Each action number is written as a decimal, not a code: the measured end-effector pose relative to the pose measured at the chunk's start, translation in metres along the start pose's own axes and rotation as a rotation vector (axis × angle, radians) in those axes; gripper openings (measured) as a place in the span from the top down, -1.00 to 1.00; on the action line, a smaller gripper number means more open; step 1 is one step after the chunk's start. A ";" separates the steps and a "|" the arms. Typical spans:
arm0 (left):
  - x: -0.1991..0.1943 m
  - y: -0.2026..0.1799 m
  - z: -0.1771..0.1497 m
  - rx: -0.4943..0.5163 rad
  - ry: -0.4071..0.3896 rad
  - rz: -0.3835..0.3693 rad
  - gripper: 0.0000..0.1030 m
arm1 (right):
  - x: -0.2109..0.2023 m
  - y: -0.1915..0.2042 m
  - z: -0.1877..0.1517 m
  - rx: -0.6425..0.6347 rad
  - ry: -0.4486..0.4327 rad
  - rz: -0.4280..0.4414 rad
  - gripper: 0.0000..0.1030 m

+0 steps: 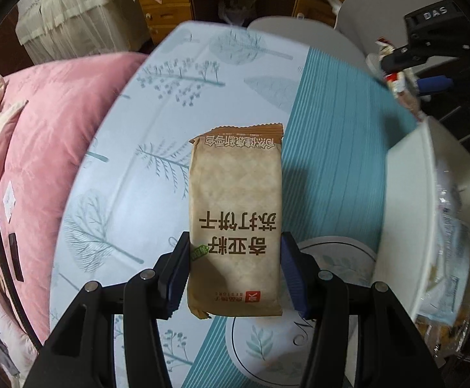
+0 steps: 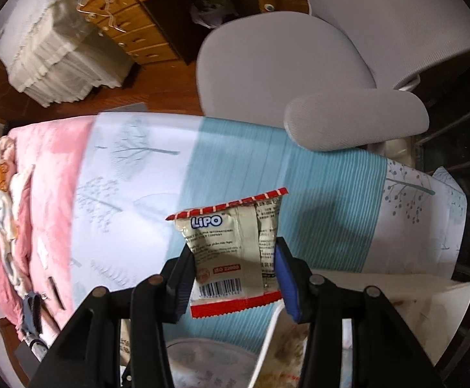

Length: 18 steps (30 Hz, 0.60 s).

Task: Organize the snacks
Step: 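Lift both packets and carry them over the white tray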

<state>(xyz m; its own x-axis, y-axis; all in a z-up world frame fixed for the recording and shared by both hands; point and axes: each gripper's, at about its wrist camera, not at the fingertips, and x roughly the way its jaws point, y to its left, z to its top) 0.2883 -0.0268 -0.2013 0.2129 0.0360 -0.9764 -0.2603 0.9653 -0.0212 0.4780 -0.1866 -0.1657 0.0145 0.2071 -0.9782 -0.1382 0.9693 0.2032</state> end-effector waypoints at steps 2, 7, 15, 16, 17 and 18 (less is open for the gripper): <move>-0.013 -0.005 -0.002 -0.001 -0.031 -0.012 0.00 | -0.011 0.002 -0.011 -0.007 -0.005 0.028 0.11; -0.052 -0.017 -0.022 0.011 -0.125 -0.067 0.00 | -0.028 0.004 -0.031 -0.023 -0.014 0.036 0.10; -0.092 -0.049 -0.061 0.082 -0.234 -0.178 0.00 | -0.055 -0.033 -0.078 0.026 -0.017 0.037 0.10; -0.098 -0.056 -0.068 0.100 -0.247 -0.199 0.00 | -0.058 -0.039 -0.085 0.036 -0.016 0.034 0.10; -0.101 -0.060 -0.072 0.109 -0.254 -0.211 0.00 | -0.061 -0.047 -0.094 0.049 -0.015 0.033 0.10; -0.105 -0.066 -0.079 0.127 -0.265 -0.234 0.00 | -0.064 -0.055 -0.103 0.062 -0.014 0.033 0.10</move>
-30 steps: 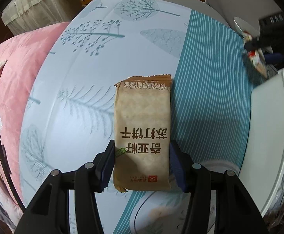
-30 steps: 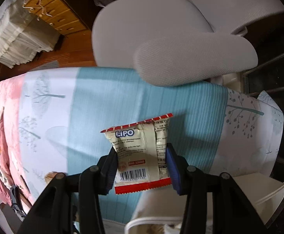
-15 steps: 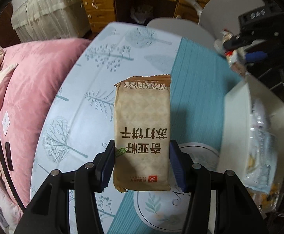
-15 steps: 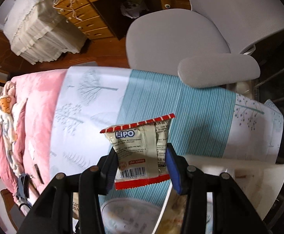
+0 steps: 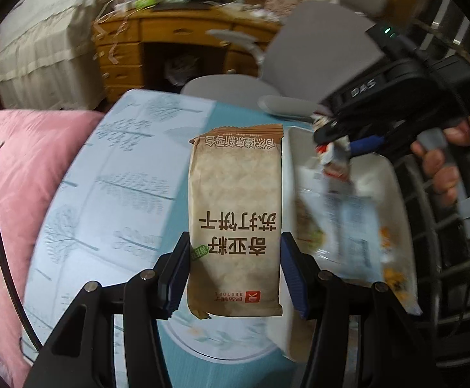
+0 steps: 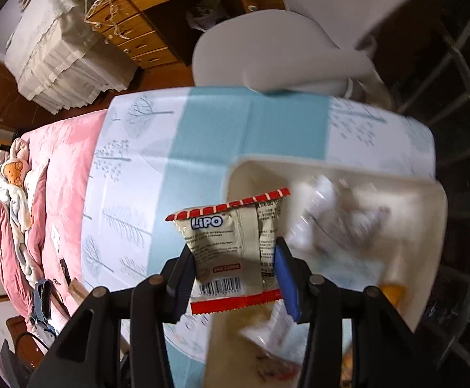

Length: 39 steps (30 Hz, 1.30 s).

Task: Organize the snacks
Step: 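Lift both packets and carry them over the white tray, then open both tools to drop the packets into the tray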

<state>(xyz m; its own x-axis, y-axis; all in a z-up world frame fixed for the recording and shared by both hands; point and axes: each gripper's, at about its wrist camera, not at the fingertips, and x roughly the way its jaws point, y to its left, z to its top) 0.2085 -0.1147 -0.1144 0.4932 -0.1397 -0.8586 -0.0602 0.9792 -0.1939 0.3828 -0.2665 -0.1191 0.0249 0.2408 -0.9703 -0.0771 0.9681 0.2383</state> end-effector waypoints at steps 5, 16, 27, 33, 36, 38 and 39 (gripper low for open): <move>-0.016 -0.030 -0.018 0.073 -0.060 -0.031 0.00 | -0.006 -0.035 -0.038 0.068 0.022 0.009 0.10; -0.016 -0.075 -0.053 0.151 -0.033 -0.162 -0.07 | -0.012 -0.087 -0.132 0.150 0.033 0.073 0.08; -0.042 -0.075 -0.064 0.175 -0.048 -0.138 -0.45 | -0.022 -0.103 -0.186 0.229 -0.002 0.097 -0.43; -0.065 -0.032 -0.067 0.167 -0.079 -0.107 -0.45 | -0.036 -0.091 -0.221 0.250 -0.092 0.105 -0.55; -0.081 0.004 -0.069 0.171 -0.091 -0.096 -0.45 | -0.044 -0.072 -0.241 0.239 -0.170 0.078 -0.62; -0.093 0.029 -0.071 0.183 -0.103 -0.073 -0.45 | -0.046 -0.061 -0.254 0.252 -0.209 0.079 -0.63; -0.100 0.041 -0.072 0.190 -0.108 -0.064 -0.45 | -0.046 -0.054 -0.261 0.265 -0.229 0.088 -0.64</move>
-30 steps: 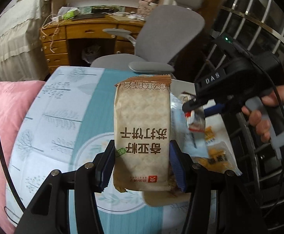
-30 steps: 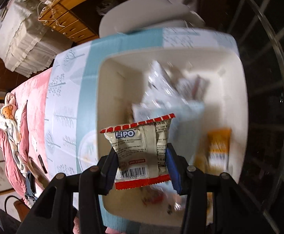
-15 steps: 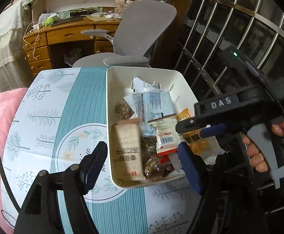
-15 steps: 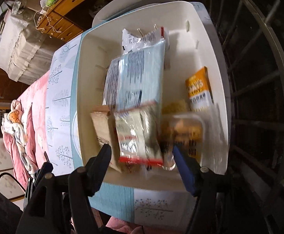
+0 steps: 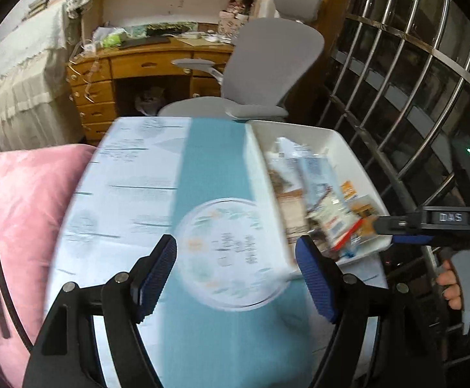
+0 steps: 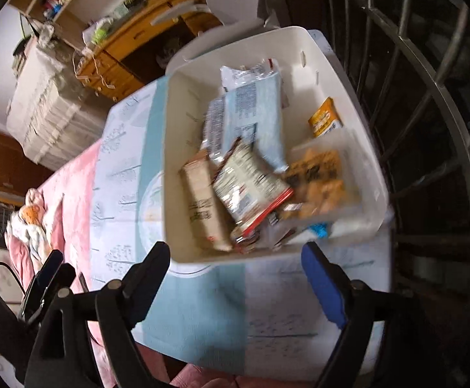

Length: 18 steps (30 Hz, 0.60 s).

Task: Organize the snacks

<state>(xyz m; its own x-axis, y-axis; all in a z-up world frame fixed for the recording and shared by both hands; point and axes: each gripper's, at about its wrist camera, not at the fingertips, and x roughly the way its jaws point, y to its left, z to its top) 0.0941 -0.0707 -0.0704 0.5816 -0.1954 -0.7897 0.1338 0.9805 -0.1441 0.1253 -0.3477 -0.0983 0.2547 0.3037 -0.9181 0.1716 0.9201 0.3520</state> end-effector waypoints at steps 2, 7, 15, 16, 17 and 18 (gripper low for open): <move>-0.015 0.022 -0.003 0.013 -0.008 0.024 -0.45 | -0.003 0.008 -0.018 0.036 -0.040 0.017 -0.65; -0.056 0.092 -0.020 0.005 -0.043 0.056 -0.47 | -0.005 0.032 -0.070 0.132 -0.130 0.057 -0.69; -0.087 0.166 -0.052 -0.048 -0.004 0.089 -0.47 | -0.010 0.056 -0.137 0.201 -0.241 0.056 -0.71; -0.091 0.173 -0.057 -0.056 0.003 0.093 -0.47 | -0.011 0.059 -0.143 0.190 -0.250 0.045 -0.72; -0.092 0.175 -0.061 -0.058 0.007 0.098 -0.47 | -0.012 0.061 -0.149 0.176 -0.259 0.033 -0.72; -0.095 0.178 -0.067 -0.063 0.016 0.107 -0.47 | -0.013 0.062 -0.154 0.165 -0.265 0.023 -0.72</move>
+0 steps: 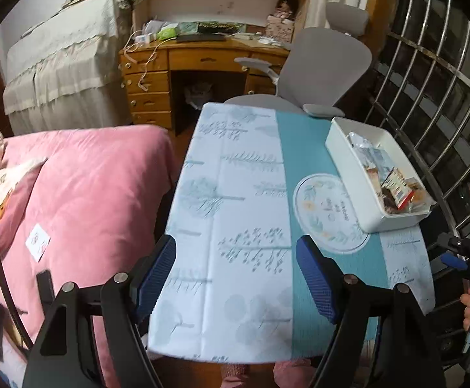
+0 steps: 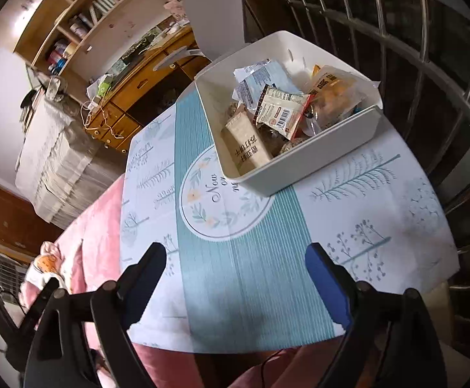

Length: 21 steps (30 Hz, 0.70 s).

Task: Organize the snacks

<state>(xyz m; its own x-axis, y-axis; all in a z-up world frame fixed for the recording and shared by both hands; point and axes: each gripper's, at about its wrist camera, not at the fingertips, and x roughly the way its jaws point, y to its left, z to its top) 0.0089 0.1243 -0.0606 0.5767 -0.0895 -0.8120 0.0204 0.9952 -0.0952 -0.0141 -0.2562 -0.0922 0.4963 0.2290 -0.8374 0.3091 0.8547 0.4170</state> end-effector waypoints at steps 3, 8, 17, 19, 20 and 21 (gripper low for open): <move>-0.004 -0.001 -0.013 -0.007 0.025 0.010 -0.47 | -0.006 0.001 -0.010 -0.060 -0.007 -0.025 -0.73; -0.012 -0.027 -0.026 -0.015 0.055 0.003 -0.50 | -0.013 -0.001 -0.017 -0.151 0.000 -0.060 -0.73; -0.018 -0.117 -0.052 0.014 0.120 -0.068 -0.53 | -0.040 -0.021 -0.016 -0.165 0.054 -0.003 -0.73; -0.017 -0.139 -0.055 0.050 0.146 -0.073 -0.53 | -0.051 -0.019 -0.017 -0.201 0.053 -0.003 -0.73; -0.017 -0.146 -0.055 0.058 0.159 -0.077 -0.53 | -0.055 -0.017 -0.017 -0.216 0.055 -0.004 -0.73; -0.018 -0.153 -0.055 0.062 0.164 -0.093 -0.53 | -0.059 -0.016 -0.017 -0.227 0.058 -0.002 -0.73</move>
<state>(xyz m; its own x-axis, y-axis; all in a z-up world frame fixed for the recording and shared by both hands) -0.0497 -0.0287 -0.0626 0.4297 -0.1809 -0.8847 0.1204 0.9825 -0.1424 -0.0626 -0.2751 -0.0550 0.4464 0.2485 -0.8596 0.1163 0.9364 0.3311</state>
